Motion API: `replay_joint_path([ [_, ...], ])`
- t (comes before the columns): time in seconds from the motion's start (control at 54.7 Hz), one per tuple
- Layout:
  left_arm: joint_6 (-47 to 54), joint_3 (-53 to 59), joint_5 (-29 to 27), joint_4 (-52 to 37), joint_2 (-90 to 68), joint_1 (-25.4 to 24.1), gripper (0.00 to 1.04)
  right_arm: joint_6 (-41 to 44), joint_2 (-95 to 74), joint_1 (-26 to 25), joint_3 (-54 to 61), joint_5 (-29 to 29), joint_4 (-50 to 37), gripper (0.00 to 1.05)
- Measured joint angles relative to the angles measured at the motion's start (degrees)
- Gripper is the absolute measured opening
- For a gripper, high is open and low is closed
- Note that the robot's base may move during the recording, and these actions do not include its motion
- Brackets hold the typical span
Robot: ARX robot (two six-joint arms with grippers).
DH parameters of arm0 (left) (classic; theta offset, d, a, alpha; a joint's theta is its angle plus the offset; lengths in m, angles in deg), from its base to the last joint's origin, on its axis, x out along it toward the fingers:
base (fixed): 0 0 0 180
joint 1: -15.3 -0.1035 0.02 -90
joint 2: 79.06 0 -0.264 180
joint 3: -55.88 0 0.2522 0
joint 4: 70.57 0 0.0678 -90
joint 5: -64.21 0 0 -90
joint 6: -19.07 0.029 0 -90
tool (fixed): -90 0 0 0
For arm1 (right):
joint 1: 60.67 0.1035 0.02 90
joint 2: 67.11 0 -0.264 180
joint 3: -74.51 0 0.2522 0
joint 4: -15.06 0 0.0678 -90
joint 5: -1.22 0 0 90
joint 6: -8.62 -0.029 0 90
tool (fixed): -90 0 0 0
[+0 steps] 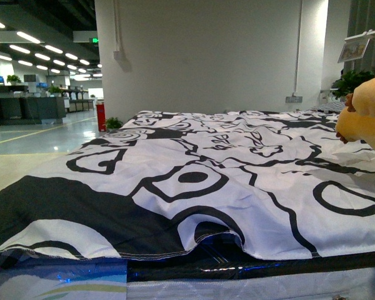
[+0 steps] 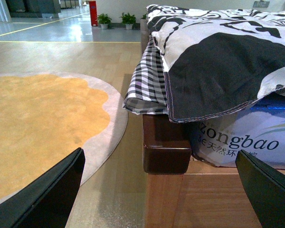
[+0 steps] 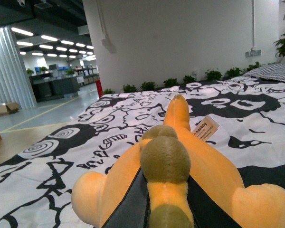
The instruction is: Put away toys
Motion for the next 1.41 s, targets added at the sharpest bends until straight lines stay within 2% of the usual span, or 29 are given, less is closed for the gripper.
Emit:
replay_joint_path([
  [0.146, 0.00, 0.00, 0.00, 0.00, 0.00, 0.00, 0.99, 0.07, 0.02, -0.02, 0.00, 0.02, 0.04, 0.09],
  [0.219, 0.02, 0.00, 0.00, 0.00, 0.00, 0.00, 0.99, 5.79, 3.23, 0.87, -1.53, 3.52, 13.51, 0.09],
  [0.274, 0.00, 0.00, -0.02, 0.00, 0.00, 0.00, 0.99, 9.14, 6.01, 1.64, -0.66, 4.66, 20.98, 0.09],
  [0.311, 0.00, 0.00, 0.00, 0.00, 0.00, 0.00, 0.99, 10.54, 7.41, 2.14, 0.52, 5.09, 23.04, 0.09],
  [0.567, 0.00, 0.00, 0.00, 0.00, 0.00, 0.00, 0.99, 14.62, 16.39, 6.60, 13.46, 9.11, 20.33, 0.09],
  [0.75, 0.00, 0.00, 0.00, 0.00, 0.00, 0.00, 0.99, 15.02, 20.50, 8.39, 18.45, 10.91, 19.85, 0.09],
  [0.804, 0.00, 0.00, 0.00, 0.00, 0.00, 0.00, 0.99, 15.04, 21.81, 10.75, 19.74, 14.45, 19.87, 0.09],
  [0.914, 0.00, 0.00, 0.00, 0.00, 0.00, 0.00, 0.99, 15.08, 24.24, 13.20, 21.97, 15.41, 20.04, 0.09],
  [1.408, 0.00, 0.00, -0.02, 0.00, 0.00, 0.00, 0.99, 15.19, 34.84, 13.40, 27.87, 15.72, 24.94, 0.09],
])
